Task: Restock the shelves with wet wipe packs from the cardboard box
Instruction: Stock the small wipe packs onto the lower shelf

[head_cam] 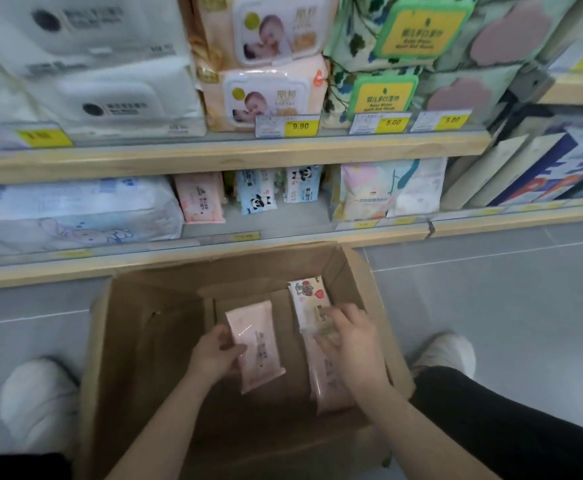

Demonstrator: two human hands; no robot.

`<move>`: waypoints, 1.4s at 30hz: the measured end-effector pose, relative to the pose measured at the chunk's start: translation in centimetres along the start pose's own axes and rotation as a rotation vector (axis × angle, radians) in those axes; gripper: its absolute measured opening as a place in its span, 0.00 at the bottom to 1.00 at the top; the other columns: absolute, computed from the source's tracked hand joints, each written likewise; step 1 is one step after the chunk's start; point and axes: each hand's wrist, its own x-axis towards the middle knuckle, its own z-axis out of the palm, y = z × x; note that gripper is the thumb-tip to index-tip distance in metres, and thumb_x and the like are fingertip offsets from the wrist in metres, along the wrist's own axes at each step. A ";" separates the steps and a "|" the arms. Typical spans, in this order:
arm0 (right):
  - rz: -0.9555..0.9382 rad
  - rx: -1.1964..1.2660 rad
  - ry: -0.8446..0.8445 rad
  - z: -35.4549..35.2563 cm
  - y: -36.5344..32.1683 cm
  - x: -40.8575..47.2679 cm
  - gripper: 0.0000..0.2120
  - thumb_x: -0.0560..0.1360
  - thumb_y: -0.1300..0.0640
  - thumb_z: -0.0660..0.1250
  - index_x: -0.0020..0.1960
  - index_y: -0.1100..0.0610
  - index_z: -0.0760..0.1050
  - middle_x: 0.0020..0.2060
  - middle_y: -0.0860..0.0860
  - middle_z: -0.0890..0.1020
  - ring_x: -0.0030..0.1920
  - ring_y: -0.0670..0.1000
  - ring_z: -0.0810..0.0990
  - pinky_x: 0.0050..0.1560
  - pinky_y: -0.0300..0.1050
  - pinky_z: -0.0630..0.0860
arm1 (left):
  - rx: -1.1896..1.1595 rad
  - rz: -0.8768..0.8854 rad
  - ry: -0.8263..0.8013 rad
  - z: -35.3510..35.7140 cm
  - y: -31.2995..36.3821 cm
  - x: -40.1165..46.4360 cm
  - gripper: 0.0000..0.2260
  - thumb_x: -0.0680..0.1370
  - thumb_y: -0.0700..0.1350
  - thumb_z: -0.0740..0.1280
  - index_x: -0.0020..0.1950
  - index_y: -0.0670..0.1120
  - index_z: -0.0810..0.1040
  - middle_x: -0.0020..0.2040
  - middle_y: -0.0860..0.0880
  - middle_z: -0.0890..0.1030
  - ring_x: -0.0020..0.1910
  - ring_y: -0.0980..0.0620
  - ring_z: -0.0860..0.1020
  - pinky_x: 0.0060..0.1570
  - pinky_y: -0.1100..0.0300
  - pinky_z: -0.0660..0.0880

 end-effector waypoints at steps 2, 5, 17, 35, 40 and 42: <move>0.121 -0.024 -0.124 1.9 -0.7 0.4 0.24 0.76 0.48 0.65 0.71 0.46 0.65 0.68 0.49 0.68 0.65 0.51 0.69 0.61 0.45 0.74 | -0.032 -0.015 0.033 -2.0 -0.4 0.6 0.09 0.73 0.33 0.70 0.44 0.44 0.72 0.52 0.42 0.77 0.50 0.42 0.78 0.37 0.45 0.81; 0.329 -0.094 -0.281 4.8 -0.5 0.8 0.31 0.75 0.43 0.65 0.73 0.43 0.55 0.71 0.52 0.61 0.69 0.56 0.63 0.62 0.53 0.72 | -0.056 -0.032 0.037 -3.3 -1.7 1.5 0.08 0.73 0.32 0.69 0.44 0.41 0.71 0.51 0.42 0.77 0.49 0.42 0.78 0.34 0.49 0.81; 0.394 -0.055 -0.206 7.4 0.8 1.2 0.23 0.74 0.57 0.67 0.65 0.48 0.64 0.67 0.52 0.62 0.66 0.54 0.63 0.64 0.49 0.70 | -0.067 -0.034 0.002 -2.7 -3.9 2.3 0.07 0.74 0.33 0.68 0.45 0.41 0.71 0.45 0.46 0.77 0.44 0.47 0.78 0.29 0.56 0.79; 0.159 0.619 0.027 -1.5 -7.6 2.0 0.05 0.75 0.59 0.67 0.45 0.53 0.71 0.45 0.46 0.79 0.48 0.45 0.78 0.43 0.31 0.72 | -0.095 0.267 -0.044 -4.8 4.2 -5.7 0.08 0.76 0.38 0.67 0.52 0.50 0.75 0.53 0.48 0.81 0.49 0.49 0.81 0.43 0.54 0.80; -0.050 0.654 -0.013 -1.6 -9.9 1.9 0.04 0.72 0.61 0.72 0.47 0.57 0.81 0.50 0.49 0.80 0.50 0.42 0.78 0.47 0.22 0.70 | -0.234 0.324 -0.123 -3.8 6.6 -8.0 0.10 0.77 0.37 0.66 0.55 0.49 0.78 0.51 0.48 0.83 0.51 0.48 0.82 0.53 0.45 0.78; -0.101 0.594 -0.061 -1.7 -9.7 2.0 0.09 0.73 0.66 0.68 0.51 0.58 0.82 0.53 0.49 0.78 0.53 0.45 0.78 0.49 0.20 0.67 | -0.259 0.325 -0.147 -3.9 6.8 -8.5 0.11 0.77 0.36 0.64 0.58 0.47 0.77 0.52 0.48 0.83 0.50 0.49 0.82 0.49 0.48 0.80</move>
